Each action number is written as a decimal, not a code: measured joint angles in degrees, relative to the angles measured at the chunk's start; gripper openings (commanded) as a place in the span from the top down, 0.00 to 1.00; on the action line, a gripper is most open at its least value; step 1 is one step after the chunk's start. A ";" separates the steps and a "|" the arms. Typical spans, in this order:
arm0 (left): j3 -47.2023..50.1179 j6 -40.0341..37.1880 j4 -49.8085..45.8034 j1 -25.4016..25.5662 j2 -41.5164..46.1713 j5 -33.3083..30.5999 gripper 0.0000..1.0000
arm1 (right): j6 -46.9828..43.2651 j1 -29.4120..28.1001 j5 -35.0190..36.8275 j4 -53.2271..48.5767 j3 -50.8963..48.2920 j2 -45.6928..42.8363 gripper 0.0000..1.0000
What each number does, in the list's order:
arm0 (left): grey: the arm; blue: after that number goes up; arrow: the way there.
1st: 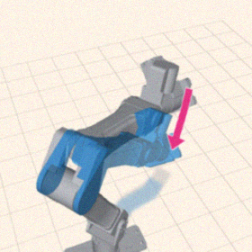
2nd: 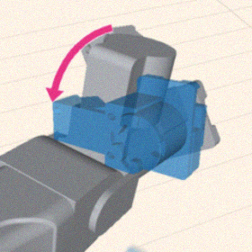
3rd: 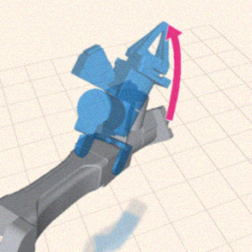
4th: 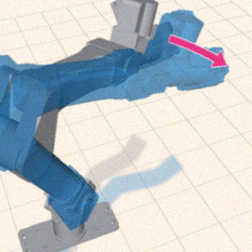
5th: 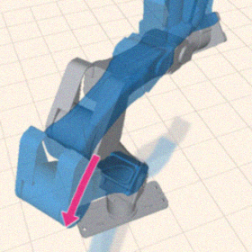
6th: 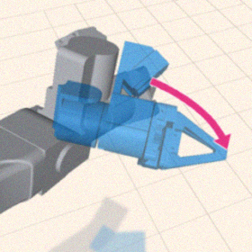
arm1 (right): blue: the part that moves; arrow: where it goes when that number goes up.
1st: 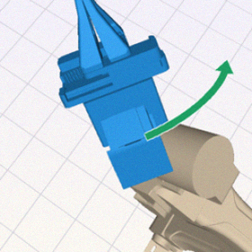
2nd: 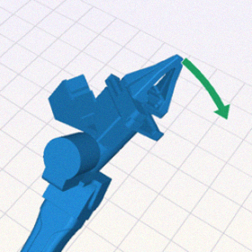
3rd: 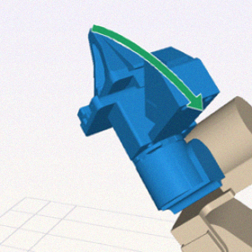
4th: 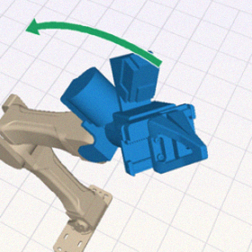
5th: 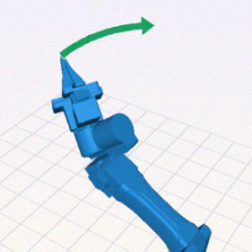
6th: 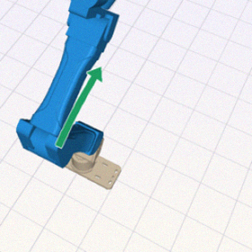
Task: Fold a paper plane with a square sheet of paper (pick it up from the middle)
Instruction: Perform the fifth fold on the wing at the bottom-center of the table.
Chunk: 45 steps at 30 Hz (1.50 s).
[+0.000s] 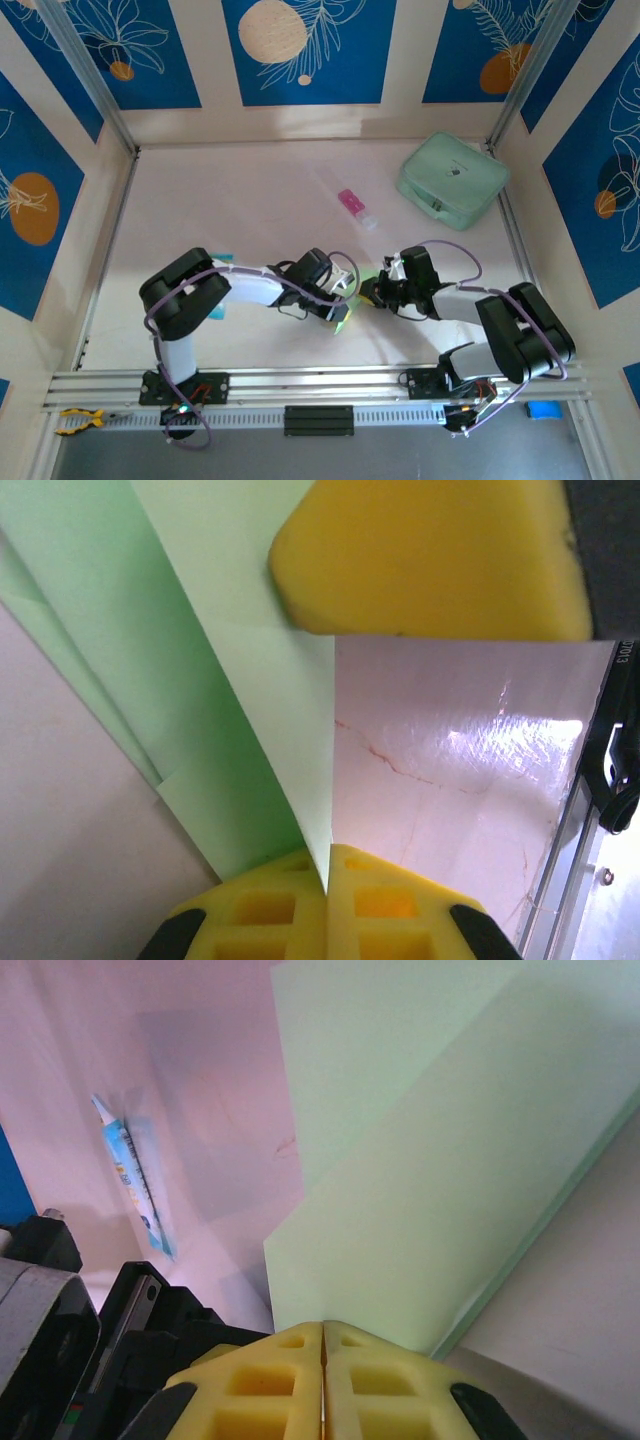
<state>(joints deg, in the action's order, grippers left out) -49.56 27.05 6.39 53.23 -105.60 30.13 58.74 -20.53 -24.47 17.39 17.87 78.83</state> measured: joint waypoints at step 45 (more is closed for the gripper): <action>7.78 3.30 6.05 -0.96 4.20 2.67 1.00 | -1.73 1.16 -3.04 -0.17 5.51 10.49 0.93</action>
<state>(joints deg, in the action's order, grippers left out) -41.78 30.35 12.45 52.27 -101.41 32.80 57.01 -19.38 -27.51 17.21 23.38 89.32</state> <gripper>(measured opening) 0.066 0.071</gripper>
